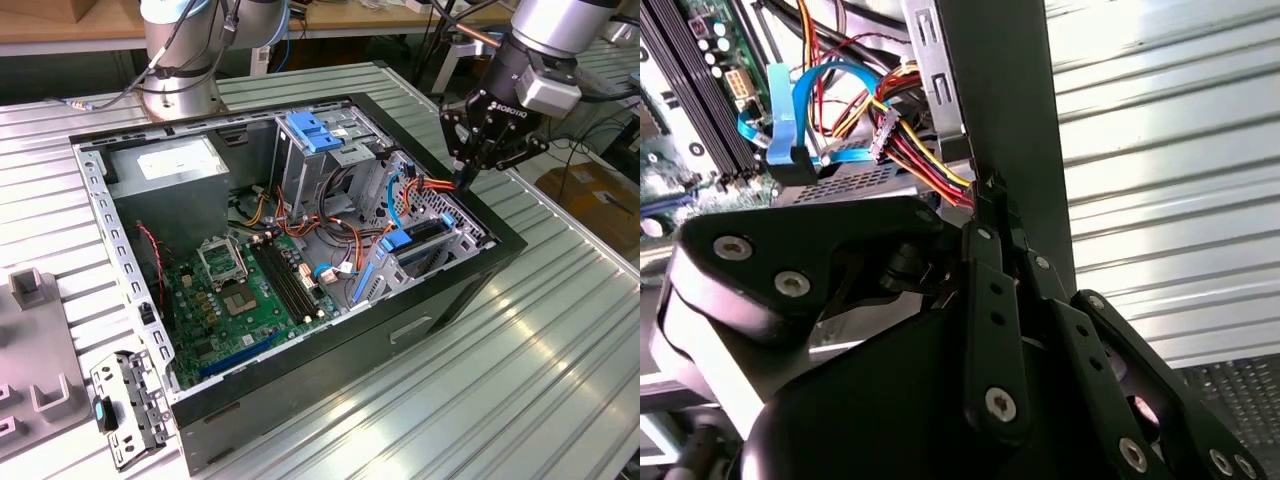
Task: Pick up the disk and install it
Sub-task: 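Insert the first disk wire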
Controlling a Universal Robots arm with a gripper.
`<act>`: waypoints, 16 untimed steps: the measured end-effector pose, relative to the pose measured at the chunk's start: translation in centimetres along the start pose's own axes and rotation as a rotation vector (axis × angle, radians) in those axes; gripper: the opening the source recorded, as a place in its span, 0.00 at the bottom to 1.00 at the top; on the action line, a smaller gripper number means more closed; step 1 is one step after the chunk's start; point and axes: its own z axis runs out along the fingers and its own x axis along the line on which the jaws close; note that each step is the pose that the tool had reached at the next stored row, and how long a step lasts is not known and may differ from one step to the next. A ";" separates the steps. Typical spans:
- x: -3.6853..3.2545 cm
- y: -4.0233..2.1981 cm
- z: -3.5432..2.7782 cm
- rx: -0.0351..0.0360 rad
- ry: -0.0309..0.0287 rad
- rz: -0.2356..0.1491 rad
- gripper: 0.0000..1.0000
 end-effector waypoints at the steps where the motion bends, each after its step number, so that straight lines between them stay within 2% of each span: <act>1: 0.00 0.00 0.00 -0.0001 -0.0005 0.014 0.16; 6: 0.00 0.00 0.02 -0.0012 -0.0038 0.114 0.16; 16: 0.00 0.00 0.03 -0.0029 -0.0086 0.262 0.16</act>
